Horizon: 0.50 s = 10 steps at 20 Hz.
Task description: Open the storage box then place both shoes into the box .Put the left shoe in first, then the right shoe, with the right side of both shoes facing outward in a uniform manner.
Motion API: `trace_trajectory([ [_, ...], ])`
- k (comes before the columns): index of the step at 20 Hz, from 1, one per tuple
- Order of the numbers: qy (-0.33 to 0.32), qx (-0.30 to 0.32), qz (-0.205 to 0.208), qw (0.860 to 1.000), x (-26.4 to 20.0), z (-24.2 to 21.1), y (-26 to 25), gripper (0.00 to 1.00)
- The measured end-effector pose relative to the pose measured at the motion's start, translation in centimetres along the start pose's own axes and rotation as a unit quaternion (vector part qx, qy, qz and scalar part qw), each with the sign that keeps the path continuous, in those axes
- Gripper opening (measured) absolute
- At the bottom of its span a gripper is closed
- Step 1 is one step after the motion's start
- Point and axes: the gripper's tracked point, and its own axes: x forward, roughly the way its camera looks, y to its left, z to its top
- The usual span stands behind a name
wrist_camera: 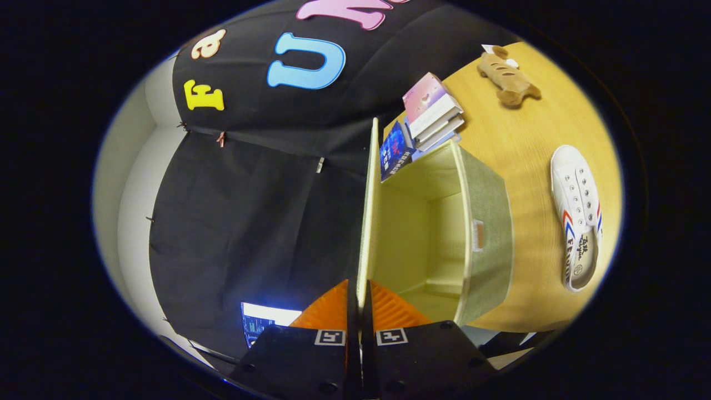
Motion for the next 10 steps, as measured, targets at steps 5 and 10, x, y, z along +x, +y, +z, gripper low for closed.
trace_trajectory([
  [5,0.006,-0.032,0.003,0.999,2.2,0.6,4.5,0.06],
  [10,0.024,-0.034,0.013,0.999,6.1,-0.9,8.7,0.06],
])
